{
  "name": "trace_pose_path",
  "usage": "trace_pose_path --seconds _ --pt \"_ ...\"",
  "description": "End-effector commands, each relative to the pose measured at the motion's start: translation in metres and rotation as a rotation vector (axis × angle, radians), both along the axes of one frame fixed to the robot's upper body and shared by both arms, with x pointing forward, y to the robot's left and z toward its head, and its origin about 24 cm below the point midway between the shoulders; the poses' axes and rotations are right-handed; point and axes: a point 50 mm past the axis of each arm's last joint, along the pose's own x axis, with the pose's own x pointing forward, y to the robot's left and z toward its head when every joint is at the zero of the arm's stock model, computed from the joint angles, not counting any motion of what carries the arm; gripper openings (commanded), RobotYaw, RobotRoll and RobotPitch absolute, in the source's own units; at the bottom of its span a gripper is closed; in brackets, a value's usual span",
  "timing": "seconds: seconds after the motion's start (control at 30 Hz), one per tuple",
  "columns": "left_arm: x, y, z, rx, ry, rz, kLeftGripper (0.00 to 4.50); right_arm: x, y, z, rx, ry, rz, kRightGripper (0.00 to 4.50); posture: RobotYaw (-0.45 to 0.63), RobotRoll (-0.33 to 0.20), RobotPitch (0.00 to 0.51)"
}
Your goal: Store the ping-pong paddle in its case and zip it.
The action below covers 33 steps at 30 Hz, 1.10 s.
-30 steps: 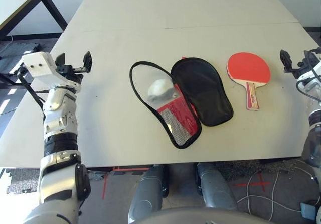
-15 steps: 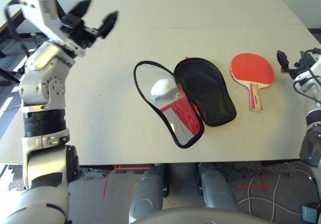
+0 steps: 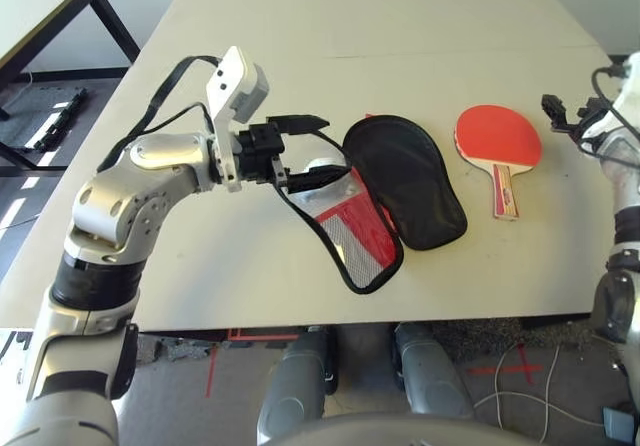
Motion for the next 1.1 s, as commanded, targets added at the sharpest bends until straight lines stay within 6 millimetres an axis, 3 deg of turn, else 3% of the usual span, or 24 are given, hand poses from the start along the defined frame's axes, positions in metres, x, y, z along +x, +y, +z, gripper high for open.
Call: trace_pose_path --seconds 0.03,0.27,0.4,0.8,1.03,1.1 --pt "-0.002 -0.003 -0.007 0.032 0.013 -0.013 4.5 -0.012 0.009 0.007 -0.001 0.159 0.012 4.45 -0.11 0.0 0.174" --pt "0.0 -0.007 -0.012 0.044 0.014 -0.029 4.5 -0.021 0.027 0.006 0.052 0.433 0.014 4.45 -0.12 0.0 0.175" --pt "0.0 -0.01 -0.015 0.051 0.012 -0.037 4.5 -0.022 0.037 -0.007 0.07 0.522 0.014 4.45 -0.11 0.0 0.178" --pt "-0.002 -0.015 -0.013 0.068 0.008 -0.048 4.5 -0.02 0.062 -0.046 0.047 0.627 0.071 4.45 -0.08 0.0 0.182" --pt "-0.003 -0.016 -0.013 0.066 0.003 -0.043 4.5 -0.022 0.057 -0.063 0.034 0.67 0.041 4.45 -0.07 0.0 0.181" --pt "-0.003 -0.016 -0.013 0.067 0.001 -0.042 4.5 -0.022 0.056 -0.065 0.028 0.67 0.036 4.09 -0.07 0.0 0.181"
